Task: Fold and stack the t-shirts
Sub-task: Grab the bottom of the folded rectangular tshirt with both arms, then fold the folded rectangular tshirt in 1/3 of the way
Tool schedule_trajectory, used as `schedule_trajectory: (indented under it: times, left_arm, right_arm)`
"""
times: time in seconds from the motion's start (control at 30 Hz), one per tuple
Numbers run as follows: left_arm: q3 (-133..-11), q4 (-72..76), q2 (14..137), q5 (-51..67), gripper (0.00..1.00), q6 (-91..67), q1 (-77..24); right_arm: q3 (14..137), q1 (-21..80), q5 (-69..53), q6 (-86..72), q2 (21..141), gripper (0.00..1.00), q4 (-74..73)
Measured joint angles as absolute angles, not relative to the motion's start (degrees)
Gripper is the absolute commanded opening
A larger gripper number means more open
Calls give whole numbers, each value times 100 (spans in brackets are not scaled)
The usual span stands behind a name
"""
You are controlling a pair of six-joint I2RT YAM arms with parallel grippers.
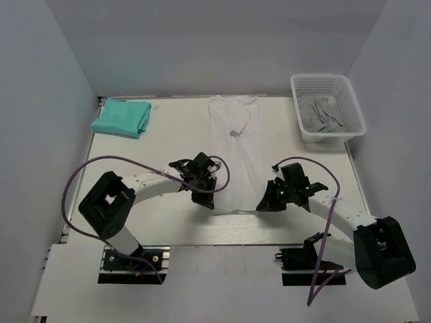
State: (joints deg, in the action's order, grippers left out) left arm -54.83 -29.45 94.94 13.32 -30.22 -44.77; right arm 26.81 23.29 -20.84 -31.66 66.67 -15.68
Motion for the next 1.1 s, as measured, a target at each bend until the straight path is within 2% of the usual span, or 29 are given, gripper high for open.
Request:
schedule_trajectory:
  times: [0.27, 0.47, 0.8, 1.1]
  left_arm:
    - [-5258, -3170, 8831, 1761, 0, -3026, -4659]
    - [-5384, -3177, 8866, 1417, 0, -3072, -4598]
    - [-6842, -3177, 9330, -338, 0, -3267, -4399]
    - [-8152, -3148, 10252, -1033, 0, -3234, -3983]
  right_arm:
    - [2547, 2685, -2405, -3063, 5983, 0, -1916]
    - [2847, 2703, -2255, -3065, 6178, 0, -1975]
    - [4324, 2668, -1369, -3267, 7205, 0, -1656]
    - [5686, 2545, -685, -3312, 8200, 0, -1608]
